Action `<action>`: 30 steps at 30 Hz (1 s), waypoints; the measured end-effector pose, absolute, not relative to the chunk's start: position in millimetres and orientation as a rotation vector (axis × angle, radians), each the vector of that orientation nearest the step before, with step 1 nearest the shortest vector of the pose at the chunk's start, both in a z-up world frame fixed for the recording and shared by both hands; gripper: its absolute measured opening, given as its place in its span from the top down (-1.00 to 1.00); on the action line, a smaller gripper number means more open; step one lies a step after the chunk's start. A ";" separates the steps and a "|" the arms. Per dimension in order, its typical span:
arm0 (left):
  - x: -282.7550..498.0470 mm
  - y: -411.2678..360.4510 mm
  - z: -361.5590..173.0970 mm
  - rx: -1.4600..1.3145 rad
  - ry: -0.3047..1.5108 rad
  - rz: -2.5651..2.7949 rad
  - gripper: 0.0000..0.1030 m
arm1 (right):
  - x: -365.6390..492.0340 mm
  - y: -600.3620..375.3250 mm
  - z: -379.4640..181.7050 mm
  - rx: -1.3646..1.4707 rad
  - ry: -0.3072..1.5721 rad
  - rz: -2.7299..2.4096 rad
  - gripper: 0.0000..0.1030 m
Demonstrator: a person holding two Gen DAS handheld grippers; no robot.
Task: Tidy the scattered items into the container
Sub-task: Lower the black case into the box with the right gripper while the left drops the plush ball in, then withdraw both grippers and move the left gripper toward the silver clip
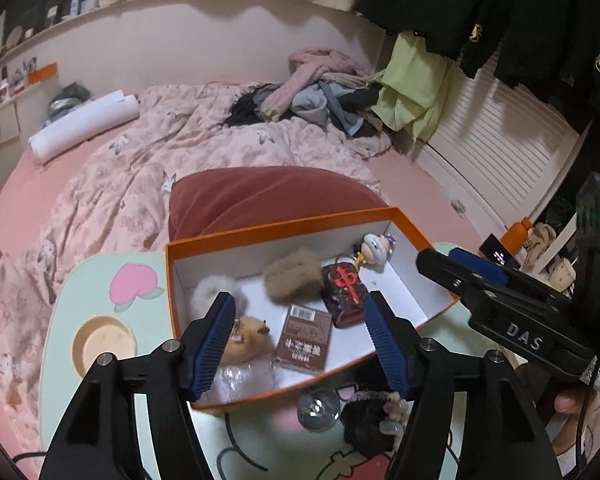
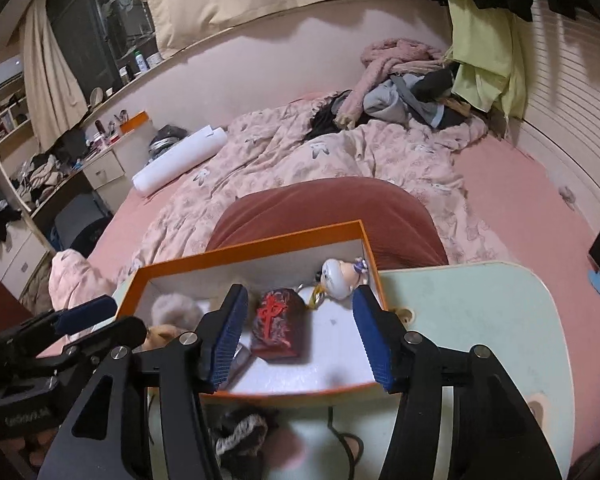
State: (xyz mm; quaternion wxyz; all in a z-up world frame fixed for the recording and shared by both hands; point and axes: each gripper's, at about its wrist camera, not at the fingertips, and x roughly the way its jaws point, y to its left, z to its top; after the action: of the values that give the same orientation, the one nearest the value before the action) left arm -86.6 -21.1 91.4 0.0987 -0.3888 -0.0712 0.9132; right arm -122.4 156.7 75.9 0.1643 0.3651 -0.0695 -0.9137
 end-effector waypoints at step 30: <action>26.5 -15.5 -1.3 -1.402 -0.012 2.767 -0.99 | 18.1 139.4 4.2 1.261 0.178 -2.560 -0.58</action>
State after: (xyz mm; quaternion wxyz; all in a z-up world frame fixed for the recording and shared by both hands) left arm 26.5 -15.5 -1.3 0.0199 -0.4518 -0.0039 0.8919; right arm 18.1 139.4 4.2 0.1407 0.4367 0.0617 -0.8864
